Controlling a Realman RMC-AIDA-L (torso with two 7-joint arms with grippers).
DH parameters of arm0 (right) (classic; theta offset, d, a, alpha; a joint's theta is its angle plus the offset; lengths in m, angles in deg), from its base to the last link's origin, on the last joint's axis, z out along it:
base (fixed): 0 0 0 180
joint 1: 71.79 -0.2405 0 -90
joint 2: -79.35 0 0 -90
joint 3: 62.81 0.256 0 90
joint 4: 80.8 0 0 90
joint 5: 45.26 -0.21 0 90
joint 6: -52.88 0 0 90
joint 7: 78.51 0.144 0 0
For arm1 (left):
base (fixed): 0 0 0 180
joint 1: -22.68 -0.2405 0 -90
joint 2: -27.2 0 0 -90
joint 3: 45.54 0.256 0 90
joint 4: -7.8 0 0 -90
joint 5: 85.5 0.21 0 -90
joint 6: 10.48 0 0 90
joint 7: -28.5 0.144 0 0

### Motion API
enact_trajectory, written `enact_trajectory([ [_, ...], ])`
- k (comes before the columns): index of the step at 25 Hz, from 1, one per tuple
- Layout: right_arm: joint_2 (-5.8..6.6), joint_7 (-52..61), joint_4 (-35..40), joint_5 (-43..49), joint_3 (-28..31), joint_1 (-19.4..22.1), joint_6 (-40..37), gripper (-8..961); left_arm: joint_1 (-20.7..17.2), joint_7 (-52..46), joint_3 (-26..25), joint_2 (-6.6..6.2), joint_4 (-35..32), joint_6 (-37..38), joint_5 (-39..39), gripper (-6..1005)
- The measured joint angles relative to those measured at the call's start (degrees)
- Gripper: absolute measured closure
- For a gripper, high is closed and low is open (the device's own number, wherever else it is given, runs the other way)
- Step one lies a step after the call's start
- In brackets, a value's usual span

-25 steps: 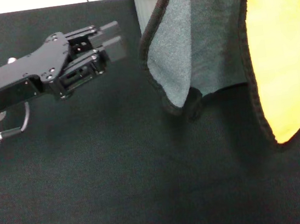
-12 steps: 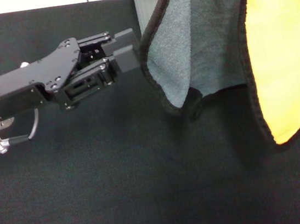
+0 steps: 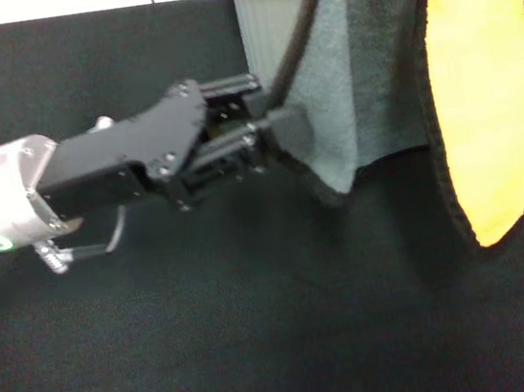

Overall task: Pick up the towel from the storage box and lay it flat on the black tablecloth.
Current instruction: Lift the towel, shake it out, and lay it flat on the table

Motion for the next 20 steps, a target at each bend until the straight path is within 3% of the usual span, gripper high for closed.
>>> enact_trajectory([
  [6,-0.04,-0.24,-1.23,-0.22,1.21,-0.14,-0.37,940,0.60,0.55,-0.28,1.55,0.40,-0.58,2.88,638],
  [20,-0.07,-0.32,-1.72,-0.80,2.18,-0.64,-0.07,940,-0.33,0.52,0.03,1.89,0.99,-3.36,3.10,639],
])
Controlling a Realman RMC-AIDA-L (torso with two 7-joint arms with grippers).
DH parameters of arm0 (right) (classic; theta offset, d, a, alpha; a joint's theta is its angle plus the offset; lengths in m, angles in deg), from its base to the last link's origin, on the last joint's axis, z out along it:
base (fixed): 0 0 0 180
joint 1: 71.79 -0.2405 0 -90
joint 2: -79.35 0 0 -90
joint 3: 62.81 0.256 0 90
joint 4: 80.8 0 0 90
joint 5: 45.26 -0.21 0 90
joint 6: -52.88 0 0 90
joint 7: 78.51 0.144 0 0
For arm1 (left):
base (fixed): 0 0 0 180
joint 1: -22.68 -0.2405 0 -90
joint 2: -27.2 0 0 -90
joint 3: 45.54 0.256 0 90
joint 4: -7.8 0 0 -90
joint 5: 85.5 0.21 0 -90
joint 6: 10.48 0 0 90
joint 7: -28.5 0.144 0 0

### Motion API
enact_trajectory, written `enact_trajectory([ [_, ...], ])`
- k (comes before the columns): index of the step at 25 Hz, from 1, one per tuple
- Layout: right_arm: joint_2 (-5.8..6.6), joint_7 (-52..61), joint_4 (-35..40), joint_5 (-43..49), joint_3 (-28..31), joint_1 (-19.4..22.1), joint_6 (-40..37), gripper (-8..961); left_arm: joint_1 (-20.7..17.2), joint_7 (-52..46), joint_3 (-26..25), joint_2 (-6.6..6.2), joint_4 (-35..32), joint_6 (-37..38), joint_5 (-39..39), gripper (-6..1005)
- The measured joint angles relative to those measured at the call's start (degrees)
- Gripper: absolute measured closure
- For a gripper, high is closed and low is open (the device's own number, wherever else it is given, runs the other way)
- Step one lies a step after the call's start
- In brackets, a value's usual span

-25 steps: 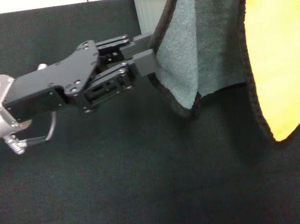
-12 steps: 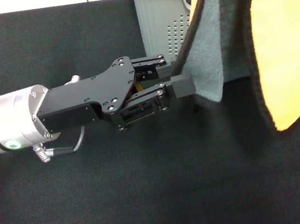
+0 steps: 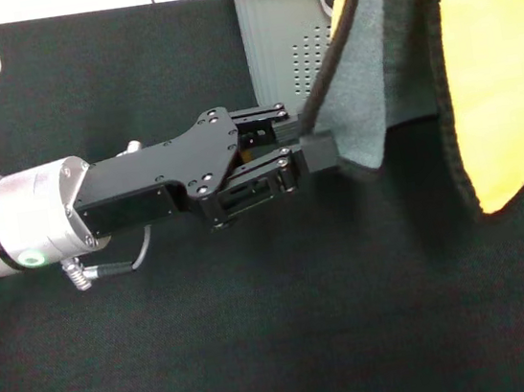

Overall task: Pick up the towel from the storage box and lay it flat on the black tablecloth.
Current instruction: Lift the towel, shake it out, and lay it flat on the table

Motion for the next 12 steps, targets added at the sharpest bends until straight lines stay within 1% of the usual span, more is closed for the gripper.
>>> enact_trajectory([
  [7,-0.07,-0.26,0.00,-0.07,0.09,-0.28,0.03,940,-0.06,0.01,-0.31,0.26,0.19,-0.72,0.73,647],
  [12,-0.08,-0.67,0.00,-0.09,0.14,-0.33,0.02,940,-0.41,0.00,-0.60,0.26,0.19,-0.41,0.26,719],
])
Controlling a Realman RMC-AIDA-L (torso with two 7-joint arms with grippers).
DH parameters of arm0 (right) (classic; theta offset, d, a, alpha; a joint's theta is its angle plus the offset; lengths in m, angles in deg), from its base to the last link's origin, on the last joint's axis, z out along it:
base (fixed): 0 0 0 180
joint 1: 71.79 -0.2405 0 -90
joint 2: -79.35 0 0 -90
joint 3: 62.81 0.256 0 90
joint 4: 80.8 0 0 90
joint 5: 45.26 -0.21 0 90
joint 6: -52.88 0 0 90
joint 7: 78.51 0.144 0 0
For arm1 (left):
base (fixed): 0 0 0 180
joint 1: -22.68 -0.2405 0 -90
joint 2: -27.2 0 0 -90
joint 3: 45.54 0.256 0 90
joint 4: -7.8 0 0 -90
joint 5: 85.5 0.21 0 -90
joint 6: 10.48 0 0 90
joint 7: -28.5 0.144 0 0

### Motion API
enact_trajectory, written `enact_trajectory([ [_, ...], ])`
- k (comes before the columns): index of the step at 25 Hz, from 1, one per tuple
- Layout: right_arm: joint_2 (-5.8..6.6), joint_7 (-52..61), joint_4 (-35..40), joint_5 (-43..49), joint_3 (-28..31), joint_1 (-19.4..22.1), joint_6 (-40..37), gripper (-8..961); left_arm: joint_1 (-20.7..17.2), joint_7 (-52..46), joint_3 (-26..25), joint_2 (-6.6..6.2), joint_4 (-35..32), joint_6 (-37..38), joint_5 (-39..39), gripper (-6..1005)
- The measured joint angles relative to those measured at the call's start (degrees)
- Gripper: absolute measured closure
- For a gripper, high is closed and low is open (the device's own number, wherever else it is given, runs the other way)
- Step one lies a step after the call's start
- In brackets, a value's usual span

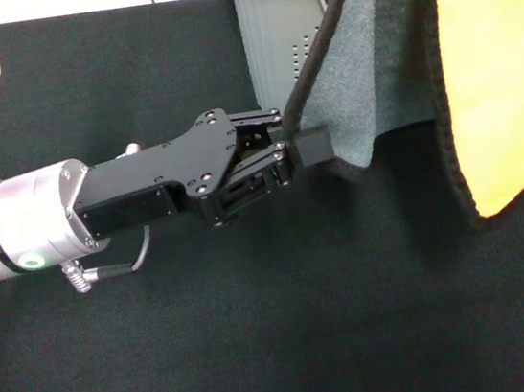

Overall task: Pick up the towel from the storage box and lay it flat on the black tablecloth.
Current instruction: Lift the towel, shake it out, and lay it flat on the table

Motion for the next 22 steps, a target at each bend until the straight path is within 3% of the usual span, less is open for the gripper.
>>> enact_trajectory([
  [4,0.04,-0.07,-0.01,0.00,0.08,0.09,0.00,940,-0.37,-0.39,-1.17,-0.01,0.00,0.19,-0.15,786],
  [12,0.09,-0.20,-0.11,0.00,0.65,0.06,0.13,940,-0.57,-0.08,-1.54,-0.15,0.01,0.15,0.31,785],
  [22,0.04,-0.83,-1.03,0.00,0.62,-0.22,0.17,940,-0.39,-0.01,-1.64,0.69,0.09,-0.15,0.45,823],
])
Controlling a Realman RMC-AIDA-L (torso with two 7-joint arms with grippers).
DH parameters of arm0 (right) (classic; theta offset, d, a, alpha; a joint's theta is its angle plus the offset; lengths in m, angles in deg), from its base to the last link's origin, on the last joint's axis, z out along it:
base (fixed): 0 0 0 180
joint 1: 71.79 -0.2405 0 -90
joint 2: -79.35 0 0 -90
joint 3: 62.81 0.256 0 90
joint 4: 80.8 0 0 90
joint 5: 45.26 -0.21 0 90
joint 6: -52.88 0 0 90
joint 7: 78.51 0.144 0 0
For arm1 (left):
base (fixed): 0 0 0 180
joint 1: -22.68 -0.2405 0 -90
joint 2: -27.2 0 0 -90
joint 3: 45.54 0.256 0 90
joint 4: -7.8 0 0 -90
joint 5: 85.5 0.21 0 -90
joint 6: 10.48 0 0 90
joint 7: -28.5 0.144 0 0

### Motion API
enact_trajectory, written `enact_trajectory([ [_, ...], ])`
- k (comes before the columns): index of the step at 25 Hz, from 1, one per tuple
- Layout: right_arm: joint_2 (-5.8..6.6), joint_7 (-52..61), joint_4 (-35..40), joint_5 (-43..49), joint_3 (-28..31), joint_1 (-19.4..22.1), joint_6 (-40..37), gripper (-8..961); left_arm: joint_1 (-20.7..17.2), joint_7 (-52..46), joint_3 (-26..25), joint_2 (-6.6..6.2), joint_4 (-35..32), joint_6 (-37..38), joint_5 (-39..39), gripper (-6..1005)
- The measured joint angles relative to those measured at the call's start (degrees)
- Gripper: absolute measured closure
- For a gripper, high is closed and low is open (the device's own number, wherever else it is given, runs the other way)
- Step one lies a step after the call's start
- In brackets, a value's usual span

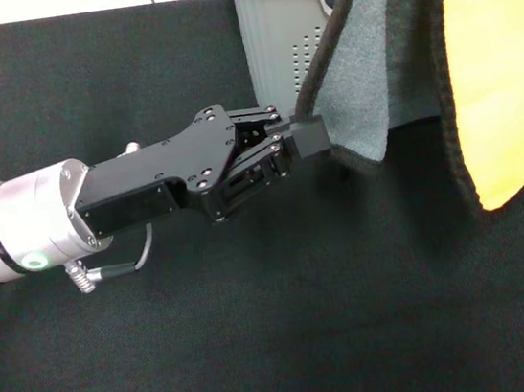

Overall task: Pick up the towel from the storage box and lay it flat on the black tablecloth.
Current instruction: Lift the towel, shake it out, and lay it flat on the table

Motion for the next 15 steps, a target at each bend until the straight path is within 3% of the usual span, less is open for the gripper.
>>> enact_trajectory([
  [3,-0.02,-0.03,-0.44,0.00,-0.07,-0.13,0.00,940,-0.08,0.08,0.00,0.25,0.00,-0.03,0.03,870],
  [15,-0.04,-0.08,-0.71,-0.41,-0.28,-0.19,0.15,940,-0.17,0.27,0.27,0.53,0.67,-0.23,0.04,845],
])
